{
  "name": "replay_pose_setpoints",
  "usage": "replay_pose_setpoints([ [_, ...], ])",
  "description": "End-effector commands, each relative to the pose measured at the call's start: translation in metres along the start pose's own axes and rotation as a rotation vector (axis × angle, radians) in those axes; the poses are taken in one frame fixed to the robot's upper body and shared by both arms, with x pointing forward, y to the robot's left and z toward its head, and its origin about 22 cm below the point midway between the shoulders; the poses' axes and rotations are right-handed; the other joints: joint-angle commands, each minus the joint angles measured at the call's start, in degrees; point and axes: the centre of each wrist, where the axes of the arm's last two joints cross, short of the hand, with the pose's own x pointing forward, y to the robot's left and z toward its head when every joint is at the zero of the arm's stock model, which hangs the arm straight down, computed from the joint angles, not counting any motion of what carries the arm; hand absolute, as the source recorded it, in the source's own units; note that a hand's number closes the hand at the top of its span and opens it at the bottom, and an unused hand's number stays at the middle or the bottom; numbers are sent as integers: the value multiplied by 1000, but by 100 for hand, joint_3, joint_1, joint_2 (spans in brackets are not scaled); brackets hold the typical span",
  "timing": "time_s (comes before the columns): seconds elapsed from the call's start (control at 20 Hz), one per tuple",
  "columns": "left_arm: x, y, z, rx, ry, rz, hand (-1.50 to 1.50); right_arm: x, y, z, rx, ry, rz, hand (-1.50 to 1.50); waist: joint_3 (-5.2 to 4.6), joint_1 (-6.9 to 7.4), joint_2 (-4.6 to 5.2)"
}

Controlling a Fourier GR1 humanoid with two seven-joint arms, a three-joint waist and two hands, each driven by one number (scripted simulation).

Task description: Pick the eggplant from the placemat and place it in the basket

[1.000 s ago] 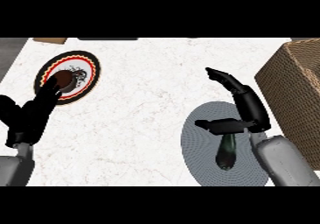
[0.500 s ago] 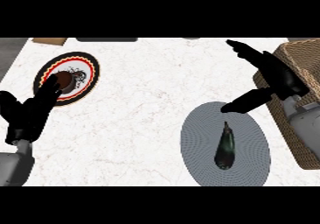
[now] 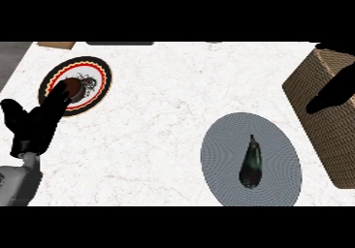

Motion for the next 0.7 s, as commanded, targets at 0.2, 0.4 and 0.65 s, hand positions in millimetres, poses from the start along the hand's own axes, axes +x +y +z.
replay_pose_setpoints([
  [0.2,11,3,-7,-1,-15,7,0,-25,-20,26,201,7,-23,-150,10,-64,-7],
  [0.4,1,1,-1,13,4,-8,0,-53,-34,39,184,-30,-145,-150,11,-53,-5],
  [0.65,-5,9,0,22,-4,15,0,-74,11,52,78,-88,-231,-150,13,-97,-10],
])
